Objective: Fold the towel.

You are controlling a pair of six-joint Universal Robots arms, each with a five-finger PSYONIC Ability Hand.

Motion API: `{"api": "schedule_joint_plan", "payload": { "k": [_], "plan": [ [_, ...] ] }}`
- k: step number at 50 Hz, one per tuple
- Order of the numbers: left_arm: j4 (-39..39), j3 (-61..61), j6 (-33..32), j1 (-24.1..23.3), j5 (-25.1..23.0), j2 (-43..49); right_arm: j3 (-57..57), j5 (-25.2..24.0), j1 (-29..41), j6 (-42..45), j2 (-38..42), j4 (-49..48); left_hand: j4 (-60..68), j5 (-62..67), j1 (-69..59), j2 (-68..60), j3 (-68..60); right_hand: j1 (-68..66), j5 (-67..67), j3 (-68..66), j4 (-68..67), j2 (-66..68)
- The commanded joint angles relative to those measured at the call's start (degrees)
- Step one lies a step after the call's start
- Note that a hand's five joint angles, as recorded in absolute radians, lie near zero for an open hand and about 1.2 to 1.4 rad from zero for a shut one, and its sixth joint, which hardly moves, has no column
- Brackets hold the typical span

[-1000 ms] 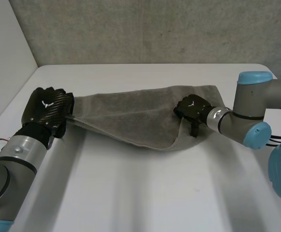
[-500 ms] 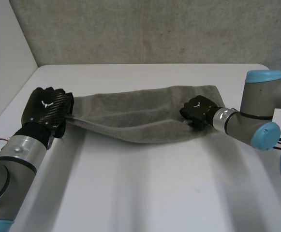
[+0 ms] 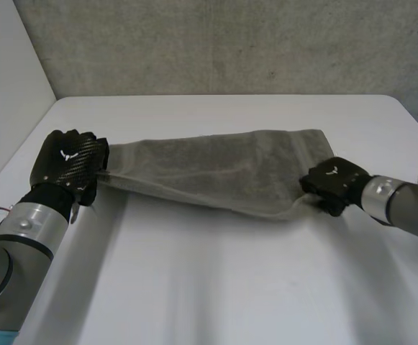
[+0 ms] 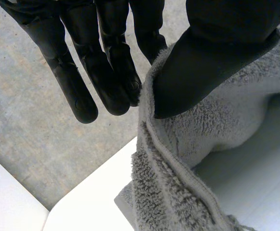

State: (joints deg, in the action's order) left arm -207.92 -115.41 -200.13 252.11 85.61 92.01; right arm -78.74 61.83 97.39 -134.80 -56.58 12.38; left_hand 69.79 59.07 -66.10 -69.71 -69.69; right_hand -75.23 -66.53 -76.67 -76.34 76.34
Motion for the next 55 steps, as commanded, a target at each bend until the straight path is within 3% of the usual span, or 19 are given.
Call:
{"api": "schedule_joint_plan", "payload": {
  "k": [1,2,4,5,6,17,28,36,44,55],
  "plan": [
    [-0.03,-0.6,0.0,-0.04,-0.09,-0.16,-11.95,-2.32,-3.95,1.47,-8.18,-3.59,10.21,10.93,-13.9,-10.29,-10.31,4.66,5.96,6.11,5.77,-5.77],
    [-0.03,-0.6,0.0,-0.04,-0.18,-0.08,-11.97,-2.33,-3.96,1.47,-8.19,-3.59,10.21,10.93,-13.9,-10.29,-10.31,4.76,6.06,6.2,5.87,-5.87],
    [-0.03,-0.6,0.0,-0.04,-0.18,-0.07,-15.81,-4.34,-5.27,1.83,-10.91,-5.78,10.21,10.93,-13.9,-10.29,-10.31,49.79,51.09,51.23,50.9,-50.9],
    [-0.03,-0.52,0.0,-0.04,-0.18,-0.07,-15.83,-4.35,-5.28,1.83,-10.92,-5.79,10.21,10.93,-13.9,-10.29,-10.31,50.01,51.3,51.45,51.11,-51.11],
    [-0.03,-0.52,0.0,-0.04,-0.18,-0.07,-17.31,-5.05,-5.62,1.74,-11.79,-7.18,10.21,10.93,-13.9,-10.29,-10.31,59.67,60.96,61.11,60.77,-60.77],
    [-0.11,-0.87,0.0,-0.48,-0.18,0.37,-23.74,-6.63,-5.54,0.86,-15.23,-18.79,10.21,10.93,-13.9,-10.29,-10.31,58.25,59.55,59.69,59.36,-59.36],
    [-0.38,-0.96,0.0,-0.4,-0.18,0.72,-24.54,-6.72,-5.63,2.18,-14.52,-18.45,10.21,10.93,-13.9,-10.29,-10.31,57.58,58.88,59.02,58.69,-58.69],
    [-0.47,-1.04,0.0,-0.48,-0.18,1.07,-23.39,-6.72,-5.01,9.74,-13.99,-18.45,10.21,10.93,-13.9,-10.29,-10.31,53.04,54.33,54.48,54.14,-54.14],
    [-0.47,-1.31,0.0,-0.48,-0.18,1.07,-17.87,-5.76,-2.46,19.22,-7.33,-11.17,10.21,10.93,-13.9,-10.29,-10.31,47.32,48.61,48.76,48.42,-48.42],
    [-0.55,-1.4,0.0,-0.66,-0.18,1.07,-14.17,-5.85,-1.85,22.66,-2.74,-3.77,10.21,10.93,-13.9,-10.29,-10.31,47.49,48.78,48.93,48.59,-48.59]
  ]
}}
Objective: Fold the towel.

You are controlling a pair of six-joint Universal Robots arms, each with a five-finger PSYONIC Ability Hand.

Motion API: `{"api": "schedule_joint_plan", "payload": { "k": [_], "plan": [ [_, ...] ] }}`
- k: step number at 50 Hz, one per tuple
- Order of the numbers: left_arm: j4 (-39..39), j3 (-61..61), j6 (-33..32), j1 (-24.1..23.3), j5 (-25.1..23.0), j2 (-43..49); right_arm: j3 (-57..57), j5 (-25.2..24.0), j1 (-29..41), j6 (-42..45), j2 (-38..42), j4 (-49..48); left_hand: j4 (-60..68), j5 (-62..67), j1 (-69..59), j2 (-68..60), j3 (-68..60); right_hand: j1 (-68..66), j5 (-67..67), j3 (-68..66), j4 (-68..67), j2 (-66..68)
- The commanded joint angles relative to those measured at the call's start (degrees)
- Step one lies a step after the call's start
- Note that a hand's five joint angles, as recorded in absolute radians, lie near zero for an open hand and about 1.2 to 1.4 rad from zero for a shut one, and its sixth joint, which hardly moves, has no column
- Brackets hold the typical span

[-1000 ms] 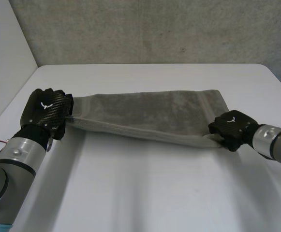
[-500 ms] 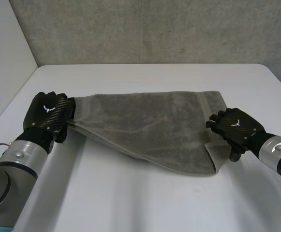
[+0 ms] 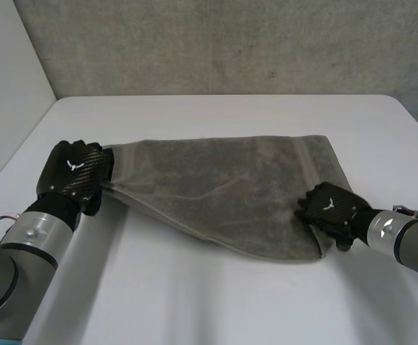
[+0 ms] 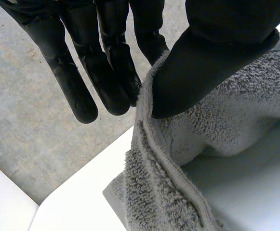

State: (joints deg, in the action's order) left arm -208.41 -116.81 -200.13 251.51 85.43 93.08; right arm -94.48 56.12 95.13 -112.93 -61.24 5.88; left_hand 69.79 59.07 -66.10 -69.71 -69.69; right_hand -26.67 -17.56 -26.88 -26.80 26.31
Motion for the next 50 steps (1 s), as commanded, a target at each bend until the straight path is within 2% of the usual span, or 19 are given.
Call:
{"api": "schedule_joint_plan", "payload": {
  "k": [1,7,15,34,39,50],
  "plan": [
    [0.02,0.0,0.0,-0.05,0.0,-0.01,1.57,-0.13,0.41,0.78,1.91,2.73,10.21,10.93,-13.9,-10.29,-10.31,-1.08,-0.19,-0.87,-0.94,1.44],
    [0.02,0.0,0.0,-0.05,0.0,-0.01,1.66,-0.22,0.59,0.51,1.91,2.65,10.21,10.93,-13.9,-10.29,-10.31,-2.08,-1.19,-1.87,-1.95,2.44],
    [0.02,-0.09,0.0,-0.05,0.0,-0.01,1.58,-0.13,-0.03,0.34,2.0,2.38,10.21,10.93,-13.9,-10.29,-10.31,-10.99,-10.1,-10.78,-10.86,11.35],
    [0.02,-0.09,0.0,-0.23,0.0,0.08,0.52,0.05,-0.2,0.07,1.65,-1.22,10.21,10.93,-13.9,-10.29,-10.31,-12.86,-11.96,-12.64,-12.72,13.21],
    [0.02,-0.09,0.0,-0.23,0.0,0.08,-0.36,0.22,-0.38,0.07,0.34,-3.5,10.21,10.93,-13.9,-10.29,-10.31,-28.64,-27.75,-28.43,-28.51,29.0],
    [0.02,-0.09,0.0,-0.23,0.0,0.08,-1.76,0.4,-1.34,-0.01,-0.02,-3.86,10.21,10.93,-13.9,-10.29,-10.31,-23.96,-23.06,-23.75,-23.82,24.31]
  ]
}}
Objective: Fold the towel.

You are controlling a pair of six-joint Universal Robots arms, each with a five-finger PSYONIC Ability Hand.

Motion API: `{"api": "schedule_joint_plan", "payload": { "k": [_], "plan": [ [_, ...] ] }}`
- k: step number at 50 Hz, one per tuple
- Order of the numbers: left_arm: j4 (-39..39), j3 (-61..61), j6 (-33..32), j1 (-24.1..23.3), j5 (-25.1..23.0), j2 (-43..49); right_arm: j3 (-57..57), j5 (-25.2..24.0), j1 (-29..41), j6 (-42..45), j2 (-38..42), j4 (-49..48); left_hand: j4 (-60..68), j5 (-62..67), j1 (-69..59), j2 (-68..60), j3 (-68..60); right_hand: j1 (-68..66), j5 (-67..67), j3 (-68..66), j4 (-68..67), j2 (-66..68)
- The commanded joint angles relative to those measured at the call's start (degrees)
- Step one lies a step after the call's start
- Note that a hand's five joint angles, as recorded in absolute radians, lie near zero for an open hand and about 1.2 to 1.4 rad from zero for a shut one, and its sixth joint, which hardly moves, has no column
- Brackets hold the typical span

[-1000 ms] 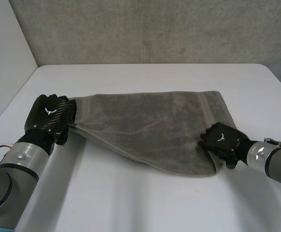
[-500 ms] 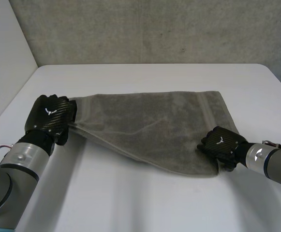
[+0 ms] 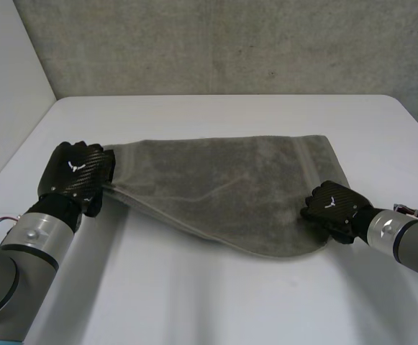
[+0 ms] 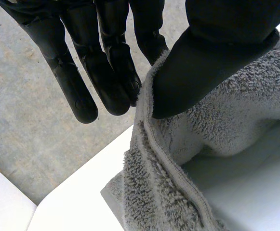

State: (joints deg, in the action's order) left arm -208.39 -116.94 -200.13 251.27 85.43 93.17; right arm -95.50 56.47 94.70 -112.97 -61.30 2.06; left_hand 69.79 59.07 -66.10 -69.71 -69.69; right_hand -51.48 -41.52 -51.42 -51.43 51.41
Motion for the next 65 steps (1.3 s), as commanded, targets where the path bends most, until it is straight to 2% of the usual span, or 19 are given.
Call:
{"api": "schedule_joint_plan", "payload": {
  "k": [1,14,16,25,28,30,31,32,36,38,41,43,46,49,54,60,62,63,65],
  "plan": [
    [0.0,0.04,0.0,0.0,0.0,0.0,-0.74,0.04,-0.92,0.03,0.04,-0.03,10.21,10.93,-13.9,-10.29,-10.31,0.85,0.9,0.8,0.81,-0.79],
    [-0.18,-0.4,0.0,0.0,0.0,0.0,-1.36,-0.22,-3.03,0.91,-0.13,-0.21,10.21,10.93,-13.9,-10.29,-10.31,5.9,5.94,5.85,5.85,-5.84],
    [-0.18,-0.4,0.0,-0.08,0.0,0.0,-1.45,-0.48,-3.46,1.0,-0.31,-0.3,10.21,10.93,-13.9,-10.29,-10.31,10.09,10.13,10.03,10.04,-10.02],
    [-0.18,-0.4,0.0,-0.08,0.0,0.0,-3.47,-0.75,-3.82,1.53,-0.66,-3.37,10.21,10.93,-13.9,-10.29,-10.31,8.26,8.3,8.2,8.21,-8.19],
    [-0.18,-0.4,0.0,-0.08,0.0,0.0,-4.35,-0.75,-3.82,1.97,-0.66,-5.31,10.21,10.93,-13.9,-10.29,-10.31,2.37,2.41,2.31,2.32,-2.3],
    [-0.18,-0.4,0.0,-0.08,0.0,0.0,-4.44,-0.84,-3.82,1.88,-0.75,-5.57,10.21,10.93,-13.9,-10.29,-10.31,-15.03,-14.99,-15.09,-15.08,15.09],
    [-0.18,-0.4,0.0,-0.08,0.0,0.0,-4.44,-0.84,-3.82,1.88,-0.75,-5.57,10.21,10.93,-13.9,-10.29,-10.31,-15.12,-15.08,-15.18,-15.17,15.19],
    [-0.18,-0.4,0.0,-0.08,0.0,0.0,-4.44,-0.92,-3.82,1.71,-1.01,-5.57,10.21,10.93,-13.9,-10.29,-10.31,-25.95,-25.91,-26.01,-26.0,26.01],
    [-0.18,-0.4,0.0,0.0,0.0,0.0,-4.35,-0.92,-3.9,0.82,-3.3,-5.57,10.21,10.93,-13.9,-10.29,-10.31,-28.52,-28.48,-28.58,-28.57,28.59],
    [-0.09,-0.31,0.0,0.0,0.0,-0.09,-4.52,-1.45,-4.25,-1.88,-8.45,-5.57,10.21,10.93,-13.9,-10.29,-10.31,-28.52,-28.48,-28.58,-28.57,28.59],
    [-0.09,-0.31,0.0,0.0,0.0,-0.18,-4.44,-1.98,-4.34,-4.71,-10.77,-5.48,10.21,10.93,-13.9,-10.29,-10.31,-28.52,-28.48,-28.58,-28.57,28.59],
    [0.09,-0.31,-0.09,0.0,0.0,-1.14,-4.0,-2.24,-4.69,-12.06,-14.88,-5.22,10.21,10.93,-13.9,-10.29,-10.31,-28.52,-28.48,-28.58,-28.57,28.59],
    [0.44,-0.22,-0.17,0.0,0.0,-2.11,-3.99,-1.98,-5.48,-17.26,-17.7,-4.35,10.21,10.93,-13.9,-10.29,-10.31,-28.52,-28.48,-28.58,-28.57,28.59],
    [0.53,-0.31,-0.26,0.09,0.09,-2.99,-4.26,-1.89,-6.45,-18.86,-19.03,-3.55,10.21,10.93,-13.9,-10.29,-10.31,-28.52,-28.48,-28.58,-28.57,28.59],
    [2.63,-1.71,-0.97,0.79,0.17,-5.18,-6.01,-2.07,-12.5,-19.04,-23.24,3.72,10.21,10.93,-13.9,-10.29,-10.31,-28.52,-28.48,-28.58,-28.57,28.59],
    [7.38,-3.3,-0.97,1.23,0.09,-8.0,-5.84,-2.59,-16.03,-18.34,-24.3,11.83,10.21,10.93,-13.9,-10.29,-10.31,-28.52,-28.48,-28.58,-28.57,28.59],
    [11.06,-4.34,-0.88,1.58,0.09,-11.06,-5.58,-2.94,-17.96,-15.28,-26.14,19.44,10.21,10.93,-13.9,-10.29,-10.31,-28.52,-28.48,-28.58,-28.57,28.59],
    [11.07,-4.35,-0.88,1.59,0.09,-11.08,-5.58,-2.95,-17.97,-15.26,-26.15,19.48,10.21,10.93,-13.9,-10.29,-10.31,-28.52,-28.48,-28.58,-28.57,28.59],
    [14.05,-5.31,-0.62,1.76,-0.09,-14.49,-5.32,-3.12,-20.5,-10.01,-27.11,27.26,10.21,10.93,-13.9,-10.29,-10.31,-28.52,-28.48,-28.58,-28.57,28.59]
  ]
}}
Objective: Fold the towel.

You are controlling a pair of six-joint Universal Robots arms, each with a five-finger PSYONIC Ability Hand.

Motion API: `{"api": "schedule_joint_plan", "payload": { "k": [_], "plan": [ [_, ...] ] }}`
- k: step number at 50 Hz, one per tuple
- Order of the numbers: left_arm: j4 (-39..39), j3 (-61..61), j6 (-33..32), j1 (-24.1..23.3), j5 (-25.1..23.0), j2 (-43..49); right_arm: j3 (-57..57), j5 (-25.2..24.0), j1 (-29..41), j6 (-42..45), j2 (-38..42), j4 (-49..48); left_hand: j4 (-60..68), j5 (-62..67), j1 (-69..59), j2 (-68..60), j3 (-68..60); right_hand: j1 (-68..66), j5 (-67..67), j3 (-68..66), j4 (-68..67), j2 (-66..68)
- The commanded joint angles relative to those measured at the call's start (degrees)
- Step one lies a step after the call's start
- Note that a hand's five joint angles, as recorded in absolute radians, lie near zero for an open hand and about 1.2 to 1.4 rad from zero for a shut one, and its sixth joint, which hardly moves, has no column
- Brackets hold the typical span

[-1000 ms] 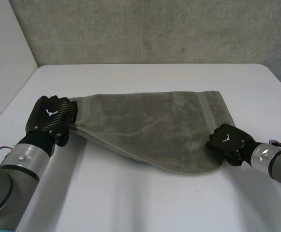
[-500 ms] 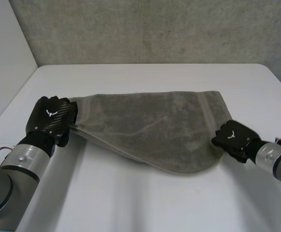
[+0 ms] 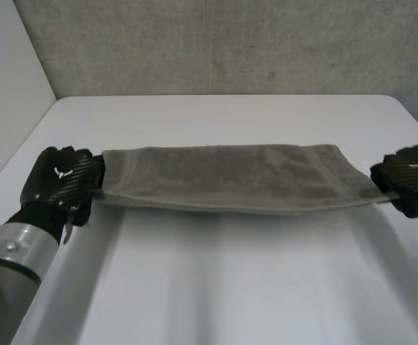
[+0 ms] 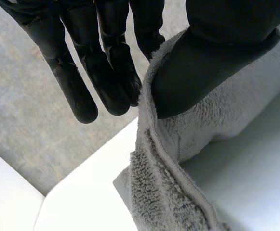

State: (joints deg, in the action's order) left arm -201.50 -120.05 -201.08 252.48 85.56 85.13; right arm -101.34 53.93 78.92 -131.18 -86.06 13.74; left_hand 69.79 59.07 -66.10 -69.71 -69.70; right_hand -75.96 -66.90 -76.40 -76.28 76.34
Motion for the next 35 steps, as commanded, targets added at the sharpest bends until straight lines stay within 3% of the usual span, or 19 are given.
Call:
{"api": "schedule_joint_plan", "payload": {
  "k": [1,5,9,14,16,19,24,27,32,35],
  "plan": [
    [7.17,-2.21,0.33,0.56,-0.22,-6.46,0.53,-0.58,-4.74,8.22,-2.35,15.62,10.21,10.93,-13.9,-10.29,-10.3,-4.04,-3.1,-3.6,-3.72,3.66],
    [8.05,-2.12,0.33,0.56,-0.22,-8.84,2.02,-2.85,-5.88,14.19,-2.44,21.76,10.21,10.93,-13.9,-10.29,-10.3,-4.04,-3.1,-3.6,-3.72,3.66],
    [7.44,-0.89,0.33,1.35,-0.66,-8.22,3.87,-3.56,-5.88,13.5,-1.47,20.98,10.21,10.93,-13.9,-10.29,-10.3,-4.04,-3.1,-3.6,-3.72,3.66],
    [4.45,3.68,-0.02,1.97,-2.42,2.5,7.91,-3.3,-4.56,10.33,5.64,16.58,10.21,10.93,-13.9,-10.29,-10.3,-4.04,-3.1,-3.6,-3.72,3.66],
    [2.7,9.27,-0.1,1.53,-2.59,11.42,13.33,-0.59,-1.24,6.23,11.59,13.34,10.21,10.93,-13.9,-10.29,-10.3,-4.04,-3.1,-3.6,-3.72,3.66],
    [1.99,12.38,-0.1,1.44,-2.59,15.51,16.35,1.8,1.06,3.65,13.99,11.66,10.21,10.93,-13.9,-10.29,-10.3,-4.04,-3.1,-3.6,-3.72,3.66],
    [-0.47,27.54,-2.55,1.35,-2.68,32.96,26.7,12.32,9.65,-2.58,24.78,1.5,10.21,10.93,-13.9,-10.29,-10.3,-4.04,-3.1,-3.6,-3.72,3.66],
    [-0.56,31.54,-3.97,1.18,-2.68,36.51,28.13,14.45,11.08,-3.03,26.91,-1.61,10.21,10.93,-13.9,-10.29,-10.3,-4.04,-3.1,-3.6,-3.72,3.66],
    [-0.65,46.28,-7.83,1.09,-2.86,47.83,29.89,20.68,15.11,-5.74,31.91,-15.55,10.21,10.93,-13.9,-10.29,-10.3,-4.04,-3.1,-3.6,-3.72,3.66],
    [-0.91,48.94,-8.1,1.09,-2.86,49.87,29.89,22.97,16.79,-6.71,34.02,-21.27,10.21,10.93,-13.9,-10.29,-10.3,-4.04,-3.1,-3.6,-3.72,3.66]
  ]
}}
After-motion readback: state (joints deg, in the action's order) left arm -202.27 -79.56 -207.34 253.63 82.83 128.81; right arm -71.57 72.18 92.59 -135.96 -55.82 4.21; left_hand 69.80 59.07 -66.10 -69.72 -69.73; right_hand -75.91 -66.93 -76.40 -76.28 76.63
